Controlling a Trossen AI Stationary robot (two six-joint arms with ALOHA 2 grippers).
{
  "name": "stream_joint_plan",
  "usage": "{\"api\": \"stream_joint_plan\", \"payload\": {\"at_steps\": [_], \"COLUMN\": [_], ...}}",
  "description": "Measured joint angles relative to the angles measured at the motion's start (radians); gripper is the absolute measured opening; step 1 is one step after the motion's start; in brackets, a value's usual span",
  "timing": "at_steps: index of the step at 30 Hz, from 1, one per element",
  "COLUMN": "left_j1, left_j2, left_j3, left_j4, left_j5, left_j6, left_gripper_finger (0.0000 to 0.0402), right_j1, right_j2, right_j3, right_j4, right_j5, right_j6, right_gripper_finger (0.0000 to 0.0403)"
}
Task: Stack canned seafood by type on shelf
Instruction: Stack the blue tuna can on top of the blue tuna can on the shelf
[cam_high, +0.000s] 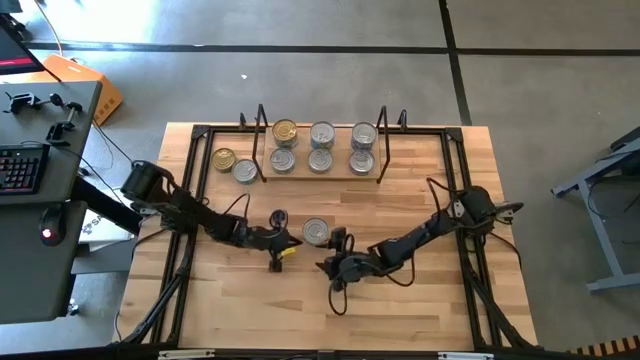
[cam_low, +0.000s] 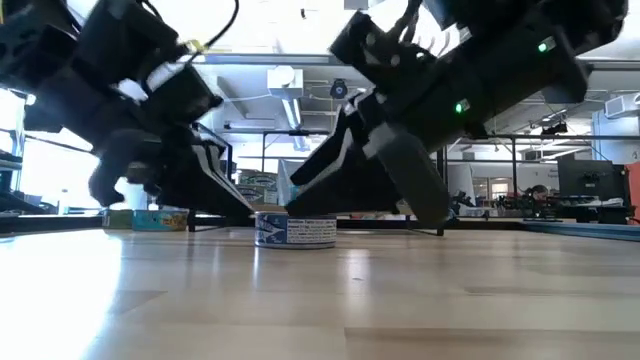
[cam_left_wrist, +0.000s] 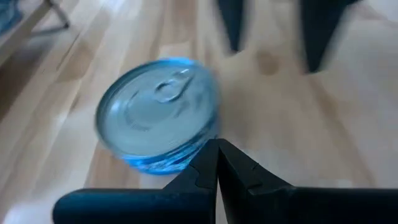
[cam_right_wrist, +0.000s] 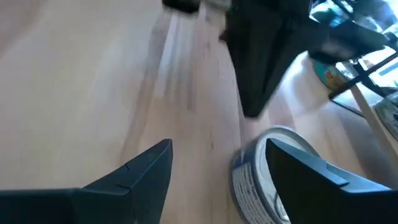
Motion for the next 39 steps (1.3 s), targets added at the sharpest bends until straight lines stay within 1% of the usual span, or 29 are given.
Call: {"api": "stream_joint_plan", "payload": {"at_steps": [5, 8, 11, 14, 17, 19, 20, 21, 25, 31, 33, 35, 39], "left_j1": [-0.052, -0.068, -0.068, -0.062, -0.061, -0.061, -0.061, -0.061, -0.056, -0.055, -0.055, -0.055, -0.054], "left_j2": [-0.053, -0.092, -0.117, -0.120, -0.107, -0.094, -0.088, -0.082, -0.052, -0.006, 0.012, 0.030, 0.061], "left_j3": [0.000, 0.000, 0.000, 0.000, 0.000, 0.000, 0.000, 0.000, 0.000, 0.040, 0.052, 0.064, 0.081], "left_j4": [-0.019, -0.045, -0.054, -0.054, -0.057, -0.052, -0.043, -0.037, 0.019, 0.049, 0.040, 0.032, 0.001], "left_j5": [-0.067, -0.101, -0.125, -0.116, -0.079, -0.049, -0.039, -0.037, -0.037, -0.036, -0.032, -0.005, 0.044], "left_j6": [0.081, 0.104, 0.145, 0.255, 0.408, 0.498, 0.533, 0.565, 0.647, 0.657, 0.651, 0.647, 0.654], "left_gripper_finger": [0.0000, 0.0000, 0.0000, 0.0006, 0.0027, 0.0049, 0.0061, 0.0075, 0.0129, 0.0198, 0.0212, 0.0219, 0.0218], "right_j1": [-0.050, -0.075, -0.095, -0.107, -0.109, -0.109, -0.109, -0.108, -0.097, -0.064, -0.057, -0.051, -0.046], "right_j2": [0.006, 0.025, 0.042, 0.047, 0.047, 0.047, 0.046, 0.046, 0.046, 0.042, 0.034, 0.019, -0.002], "right_j3": [0.000, 0.000, 0.000, 0.003, 0.004, 0.004, 0.004, 0.004, 0.004, 0.002, 0.000, -0.001, -0.002], "right_j4": [-0.015, -0.018, -0.024, -0.027, -0.033, -0.028, -0.026, -0.024, -0.016, 0.034, 0.033, 0.009, -0.020], "right_j5": [-0.013, -0.014, -0.024, -0.030, -0.041, -0.046, -0.057, -0.070, -0.091, -0.194, -0.208, -0.219, -0.231], "right_j6": [-0.010, -0.024, -0.022, 0.013, 0.072, 0.111, 0.131, 0.152, 0.284, 0.278, 0.282, 0.282, 0.283], "right_gripper_finger": [0.0245, 0.0221, 0.0179, 0.0125, 0.0063, 0.0024, 0.0013, 0.0009, 0.0019, 0.0003, 0.0005, 0.0004, 0.0002]}}
